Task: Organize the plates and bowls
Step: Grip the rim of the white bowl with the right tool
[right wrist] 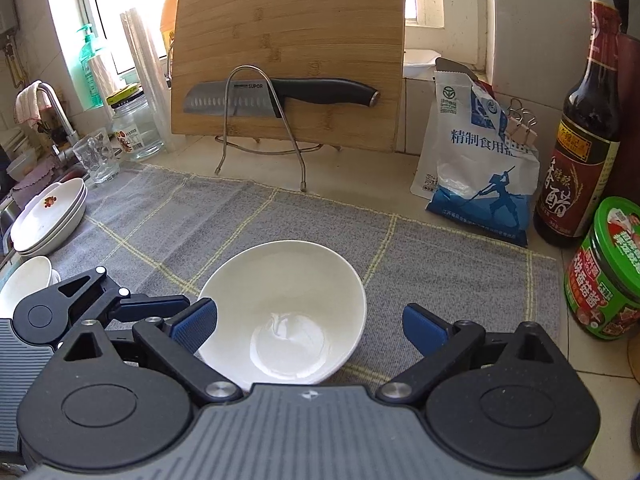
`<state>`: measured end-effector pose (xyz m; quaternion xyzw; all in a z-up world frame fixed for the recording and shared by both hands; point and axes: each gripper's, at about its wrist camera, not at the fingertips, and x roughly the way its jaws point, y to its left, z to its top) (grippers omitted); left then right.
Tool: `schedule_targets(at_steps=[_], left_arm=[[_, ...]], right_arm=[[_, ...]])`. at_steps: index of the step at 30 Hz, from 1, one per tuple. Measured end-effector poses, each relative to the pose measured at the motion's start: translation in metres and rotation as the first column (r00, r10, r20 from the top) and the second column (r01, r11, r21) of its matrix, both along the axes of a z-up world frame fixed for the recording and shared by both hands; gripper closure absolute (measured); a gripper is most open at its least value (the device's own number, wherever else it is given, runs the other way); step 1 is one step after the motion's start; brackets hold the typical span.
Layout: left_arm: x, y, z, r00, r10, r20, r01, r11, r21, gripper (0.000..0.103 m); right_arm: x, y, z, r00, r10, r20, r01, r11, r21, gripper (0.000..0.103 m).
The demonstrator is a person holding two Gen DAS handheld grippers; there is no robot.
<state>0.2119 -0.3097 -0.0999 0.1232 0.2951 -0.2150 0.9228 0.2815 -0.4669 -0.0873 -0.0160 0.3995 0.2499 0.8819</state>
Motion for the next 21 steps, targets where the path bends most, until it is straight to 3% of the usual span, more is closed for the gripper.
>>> schedule_targets(at_steps=[11, 21], left_arm=[[0.015, -0.001, -0.007, 1.000, -0.004, -0.002, 0.004, 1.000, -0.001, 0.008], [0.021, 0.003, -0.007, 1.000, -0.008, 0.003, 0.008, 1.000, -0.030, 0.009]], right_arm=[[0.030, 0.005, -0.015, 0.997, 0.050, -0.064, -0.049, 0.999, 0.022, 0.027], [0.033, 0.011, -0.016, 0.994, 0.080, -0.072, -0.079, 0.997, 0.013, 0.033]])
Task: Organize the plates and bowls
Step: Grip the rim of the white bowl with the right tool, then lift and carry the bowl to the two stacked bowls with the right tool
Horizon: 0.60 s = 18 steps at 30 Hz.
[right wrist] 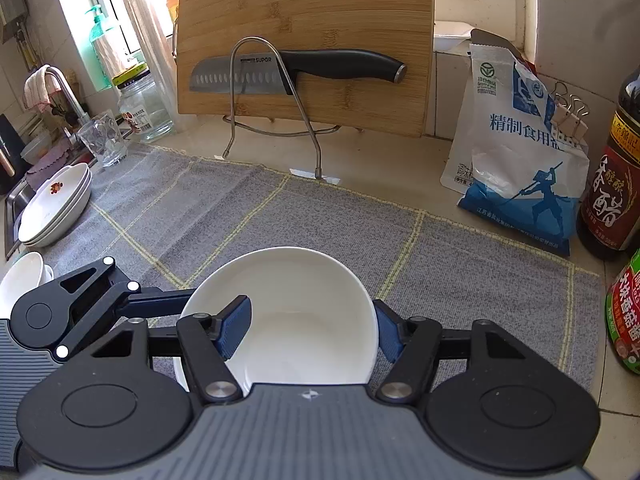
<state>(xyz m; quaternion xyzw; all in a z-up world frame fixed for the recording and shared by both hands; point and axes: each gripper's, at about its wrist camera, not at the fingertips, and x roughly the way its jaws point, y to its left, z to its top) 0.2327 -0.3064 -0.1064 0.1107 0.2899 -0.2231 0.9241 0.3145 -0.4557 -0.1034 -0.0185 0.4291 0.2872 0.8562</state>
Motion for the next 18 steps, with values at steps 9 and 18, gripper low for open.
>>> schedule_targets(at_steps=[9, 18], left_arm=[[0.0033, 0.0029, -0.0003, 1.000, 0.005, -0.013, -0.005, 0.999, -0.036, 0.010], [0.0009, 0.0016, -0.0026, 1.000, 0.000, -0.004, 0.000, 1.000, -0.024, 0.010]], right_arm=[[-0.0002, 0.0002, 0.0007, 1.000, 0.006, -0.004, -0.006, 1.000, -0.012, 0.033], [-0.0015, 0.0003, 0.0023, 1.000, 0.006, -0.009, -0.006, 1.000, -0.013, 0.033]])
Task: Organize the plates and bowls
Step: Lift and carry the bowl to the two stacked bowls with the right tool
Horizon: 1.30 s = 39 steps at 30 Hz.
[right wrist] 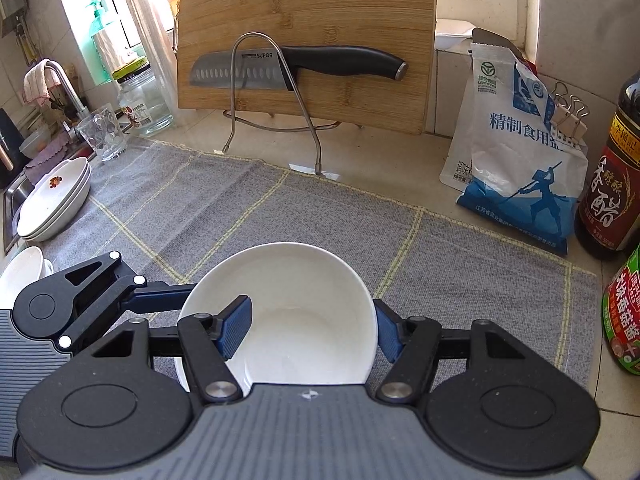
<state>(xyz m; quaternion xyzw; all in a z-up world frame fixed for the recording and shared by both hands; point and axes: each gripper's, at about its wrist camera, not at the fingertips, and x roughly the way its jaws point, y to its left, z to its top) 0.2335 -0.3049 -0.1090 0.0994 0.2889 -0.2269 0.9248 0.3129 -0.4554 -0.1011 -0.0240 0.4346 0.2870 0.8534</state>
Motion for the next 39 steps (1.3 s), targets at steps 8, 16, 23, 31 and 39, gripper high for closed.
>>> schedule_targets(at_steps=[8, 16, 23, 31, 39], left_arm=[[-0.009, 0.002, 0.003, 1.000, -0.016, -0.006, 0.016, 1.000, 0.008, 0.010], [-0.031, 0.010, 0.014, 0.999, -0.038, -0.004, 0.038, 0.999, 0.036, 0.010], [-0.053, 0.030, 0.026, 0.999, -0.046, -0.013, 0.046, 0.998, 0.038, 0.010], [-0.077, 0.056, 0.040, 0.999, -0.035, -0.013, 0.036, 0.999, 0.033, 0.010], [-0.098, 0.087, 0.052, 1.000, -0.001, -0.010, 0.001, 1.000, 0.011, 0.010]], right_arm=[[-0.010, 0.000, 0.007, 1.000, -0.002, -0.016, 0.002, 1.000, 0.018, 0.033], [-0.029, 0.008, 0.021, 0.999, 0.000, -0.039, 0.002, 0.998, 0.058, 0.033], [-0.051, 0.028, 0.035, 0.999, 0.025, -0.034, -0.023, 0.998, 0.056, 0.033], [-0.075, 0.054, 0.051, 0.999, 0.049, -0.021, -0.047, 0.996, 0.072, 0.033], [-0.092, 0.089, 0.068, 0.996, 0.085, 0.006, -0.085, 0.993, 0.083, 0.033]])
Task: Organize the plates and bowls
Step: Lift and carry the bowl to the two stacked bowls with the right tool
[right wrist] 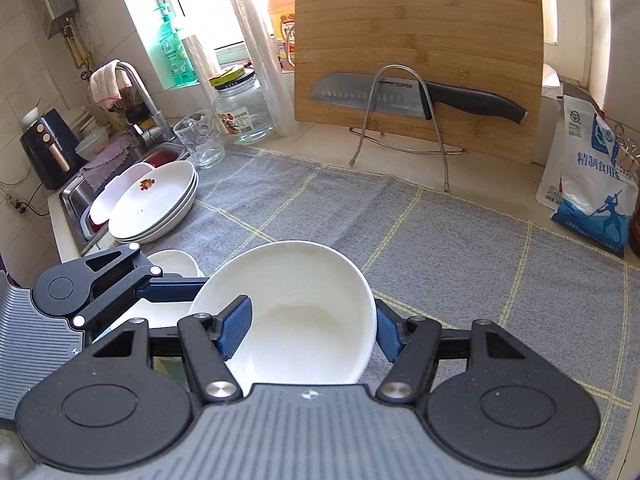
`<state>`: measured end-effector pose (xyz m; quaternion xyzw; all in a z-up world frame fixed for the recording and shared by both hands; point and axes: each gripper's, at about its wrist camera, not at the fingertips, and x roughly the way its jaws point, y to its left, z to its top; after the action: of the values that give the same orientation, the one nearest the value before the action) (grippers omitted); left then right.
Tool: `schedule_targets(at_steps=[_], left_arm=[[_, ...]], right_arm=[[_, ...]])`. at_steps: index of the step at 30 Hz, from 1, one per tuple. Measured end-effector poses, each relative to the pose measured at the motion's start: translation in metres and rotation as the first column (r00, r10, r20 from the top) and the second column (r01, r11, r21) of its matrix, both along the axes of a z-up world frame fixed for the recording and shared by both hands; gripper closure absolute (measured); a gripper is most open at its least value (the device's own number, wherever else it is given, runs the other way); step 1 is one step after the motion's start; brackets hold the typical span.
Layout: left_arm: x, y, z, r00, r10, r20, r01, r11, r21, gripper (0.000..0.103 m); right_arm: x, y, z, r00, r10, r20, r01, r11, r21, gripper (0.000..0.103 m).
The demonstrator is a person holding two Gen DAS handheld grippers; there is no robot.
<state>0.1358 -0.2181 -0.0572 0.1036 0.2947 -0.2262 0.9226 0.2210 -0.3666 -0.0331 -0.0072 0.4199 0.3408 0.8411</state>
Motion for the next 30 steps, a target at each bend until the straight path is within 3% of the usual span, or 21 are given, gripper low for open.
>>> schedule_targets(at_steps=[16, 30], left_arm=[[-0.033, 0.070, 0.017, 0.995, 0.094, 0.029, -0.093, 0.995, -0.020, 0.010], [-0.044, 0.111, 0.011, 0.984, 0.178, 0.005, -0.178, 0.984, -0.017, 0.010]], right_arm=[[-0.020, 0.078, 0.017, 0.995, 0.098, 0.035, -0.098, 0.995, 0.001, 0.033], [-0.021, 0.132, 0.012, 0.983, 0.180, 0.019, -0.180, 0.984, -0.005, 0.033]])
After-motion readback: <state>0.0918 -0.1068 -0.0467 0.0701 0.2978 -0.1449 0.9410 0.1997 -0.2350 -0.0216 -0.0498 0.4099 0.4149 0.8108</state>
